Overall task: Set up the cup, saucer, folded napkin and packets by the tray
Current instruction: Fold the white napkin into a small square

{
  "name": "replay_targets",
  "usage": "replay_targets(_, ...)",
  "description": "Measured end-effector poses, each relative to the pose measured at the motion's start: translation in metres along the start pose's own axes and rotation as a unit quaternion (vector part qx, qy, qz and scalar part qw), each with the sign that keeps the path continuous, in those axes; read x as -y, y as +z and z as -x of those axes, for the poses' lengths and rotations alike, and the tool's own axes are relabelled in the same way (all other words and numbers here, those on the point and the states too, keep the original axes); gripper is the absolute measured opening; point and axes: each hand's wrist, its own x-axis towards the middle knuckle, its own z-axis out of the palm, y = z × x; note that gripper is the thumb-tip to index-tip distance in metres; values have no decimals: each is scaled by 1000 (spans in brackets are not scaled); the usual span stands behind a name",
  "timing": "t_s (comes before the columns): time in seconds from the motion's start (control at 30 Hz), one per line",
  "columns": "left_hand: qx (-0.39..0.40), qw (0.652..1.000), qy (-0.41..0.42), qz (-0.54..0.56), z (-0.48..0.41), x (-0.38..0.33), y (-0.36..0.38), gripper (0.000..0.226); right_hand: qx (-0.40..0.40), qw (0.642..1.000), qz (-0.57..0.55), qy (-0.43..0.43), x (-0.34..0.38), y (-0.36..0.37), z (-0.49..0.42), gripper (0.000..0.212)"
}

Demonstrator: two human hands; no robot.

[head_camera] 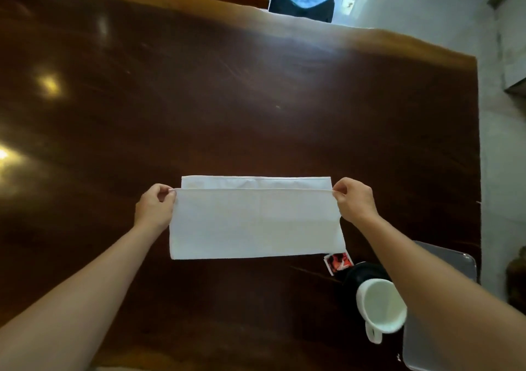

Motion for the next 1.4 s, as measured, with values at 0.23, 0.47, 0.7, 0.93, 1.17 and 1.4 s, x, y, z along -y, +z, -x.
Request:
replay_targets(0.23, 15, 1000, -13, 0, -47, -4, 31, 16, 2, 998, -39, 52, -5, 25, -51, 13)
replay_targets(0.47, 10, 999, -26, -20, -69, -5, 54, 12, -15, 993, -61, 102, -7, 44, -74, 14)
replay_targets(0.7, -1, 999, -26, -37, -75, -5, 60, 14, -39, 982, -111, 145, -2, 54, -80, 10)
replay_targets(0.93, -28, 999, -36, 8, -68, -11, 59, 22, -52, 975, -134, 168, 2, 54, -75, 18)
replay_targets(1.17, -58, 960, 181, -207, -24, -6, 79, 48, -55, 995, 74, -41, 42, 78, -29, 53)
replay_targets(1.4, 72, 922, 231, -302, 6, 23, 134, 65, 140, 950, 125, -250, 121, 174, 41, 57)
